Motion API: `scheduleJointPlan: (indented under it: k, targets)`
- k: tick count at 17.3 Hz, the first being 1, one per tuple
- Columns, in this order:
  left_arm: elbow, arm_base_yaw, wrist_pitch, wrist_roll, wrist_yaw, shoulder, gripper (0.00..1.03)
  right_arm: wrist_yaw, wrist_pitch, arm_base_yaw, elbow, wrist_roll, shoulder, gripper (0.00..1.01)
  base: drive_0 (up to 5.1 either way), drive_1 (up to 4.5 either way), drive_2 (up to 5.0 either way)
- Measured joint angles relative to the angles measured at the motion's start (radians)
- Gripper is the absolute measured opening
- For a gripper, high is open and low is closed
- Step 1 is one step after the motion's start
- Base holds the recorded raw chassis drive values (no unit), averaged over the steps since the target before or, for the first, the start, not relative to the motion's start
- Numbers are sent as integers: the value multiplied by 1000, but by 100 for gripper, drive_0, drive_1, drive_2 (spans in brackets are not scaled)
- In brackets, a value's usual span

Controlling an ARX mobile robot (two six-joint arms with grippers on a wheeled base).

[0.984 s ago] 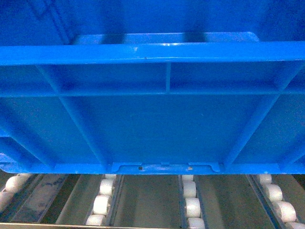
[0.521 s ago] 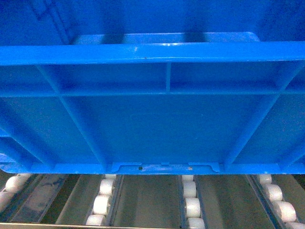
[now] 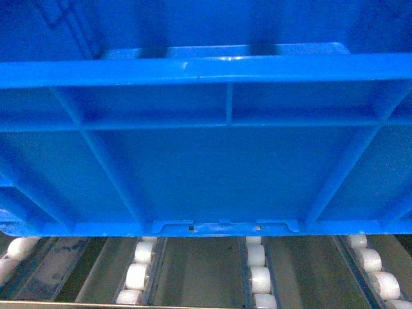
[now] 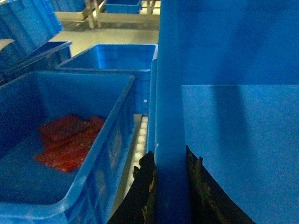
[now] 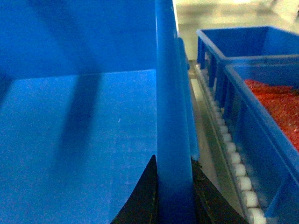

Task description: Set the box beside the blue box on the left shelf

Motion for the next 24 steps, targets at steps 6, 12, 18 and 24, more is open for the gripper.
scheduleJointPlan:
  k: [6,12,18,24]
  targets:
    - [38,-20,10,7,-32,96,12,-50,-146,-79,47,22,71,9,0,0,0]
    - [72,-48,47,-28,10,348,12,-133,-148,-182,43,46,239,9,0,0,0]
    - [213,-46,-8,-19,29,504,12,-119,-158,-203,110,43,389,9,0,0,0]
    - [235,-92,-75,-53,14,507,11,-103,-164,-234,119,13,401,9,0,0,0]
